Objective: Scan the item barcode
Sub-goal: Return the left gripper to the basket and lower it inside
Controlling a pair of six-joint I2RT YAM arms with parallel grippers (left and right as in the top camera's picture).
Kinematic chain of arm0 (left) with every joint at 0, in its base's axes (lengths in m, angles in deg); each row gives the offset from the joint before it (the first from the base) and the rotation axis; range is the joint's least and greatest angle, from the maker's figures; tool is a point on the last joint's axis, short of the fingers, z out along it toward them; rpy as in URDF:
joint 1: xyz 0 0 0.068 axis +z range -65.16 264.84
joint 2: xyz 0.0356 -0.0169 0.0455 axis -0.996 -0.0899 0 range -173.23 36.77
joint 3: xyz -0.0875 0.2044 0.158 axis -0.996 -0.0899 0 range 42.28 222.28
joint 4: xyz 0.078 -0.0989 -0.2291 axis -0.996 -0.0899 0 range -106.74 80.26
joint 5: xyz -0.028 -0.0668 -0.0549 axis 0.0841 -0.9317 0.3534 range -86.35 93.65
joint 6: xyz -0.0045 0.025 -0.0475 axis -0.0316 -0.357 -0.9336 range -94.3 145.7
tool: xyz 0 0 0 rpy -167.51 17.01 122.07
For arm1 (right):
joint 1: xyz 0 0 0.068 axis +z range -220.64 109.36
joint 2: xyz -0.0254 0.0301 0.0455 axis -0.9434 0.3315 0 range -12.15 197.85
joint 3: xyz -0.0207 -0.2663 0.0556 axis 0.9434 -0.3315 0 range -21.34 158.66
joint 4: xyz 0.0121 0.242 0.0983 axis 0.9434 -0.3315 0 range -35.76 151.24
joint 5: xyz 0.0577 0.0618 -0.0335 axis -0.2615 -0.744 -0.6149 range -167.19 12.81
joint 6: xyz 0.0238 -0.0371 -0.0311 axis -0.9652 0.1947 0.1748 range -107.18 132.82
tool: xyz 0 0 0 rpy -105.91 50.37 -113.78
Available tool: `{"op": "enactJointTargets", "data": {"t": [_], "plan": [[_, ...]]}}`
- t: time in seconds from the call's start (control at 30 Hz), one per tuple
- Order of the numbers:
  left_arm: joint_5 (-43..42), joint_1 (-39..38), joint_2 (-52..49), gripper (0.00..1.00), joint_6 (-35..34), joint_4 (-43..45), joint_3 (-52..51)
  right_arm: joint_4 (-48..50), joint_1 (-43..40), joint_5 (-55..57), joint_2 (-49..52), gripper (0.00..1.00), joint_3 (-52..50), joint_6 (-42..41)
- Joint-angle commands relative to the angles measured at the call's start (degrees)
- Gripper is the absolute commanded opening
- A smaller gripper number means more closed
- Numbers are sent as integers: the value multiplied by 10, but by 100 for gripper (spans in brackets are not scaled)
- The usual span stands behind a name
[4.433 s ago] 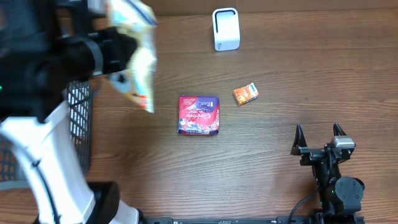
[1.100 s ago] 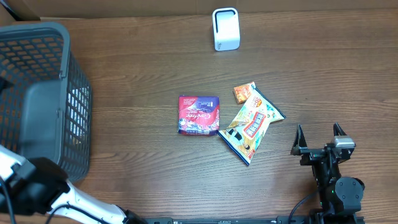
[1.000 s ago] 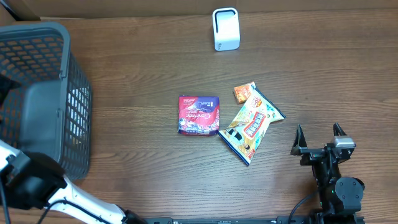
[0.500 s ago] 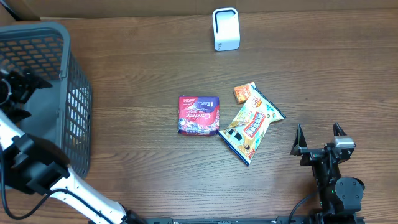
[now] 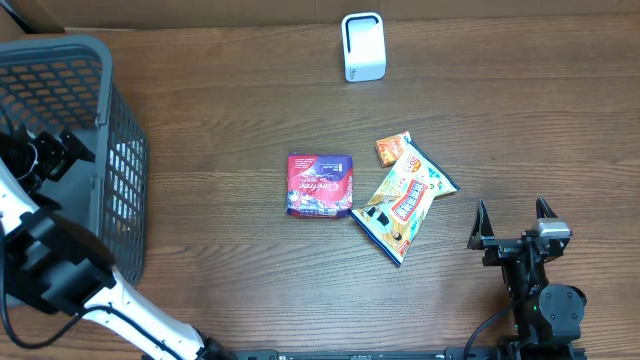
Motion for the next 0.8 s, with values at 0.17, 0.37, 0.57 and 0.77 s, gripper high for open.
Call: {"op": "enactJointTargets", "data": {"t": [0.17,0.37,0.57,0.77], "plan": [[7,0,109,100,-6,-2,-95,4,2,5,-6,100,-6,3],[37,0,129,100,-22,25,-180,4,2,5,-6,100,-6,3],[30,0,128,100,-21,131,-219,4,2,5,-6,100,-6,3],[4,-2,116,98,-14,196,-231,4,2,5,-6,100,-6,3]]}}
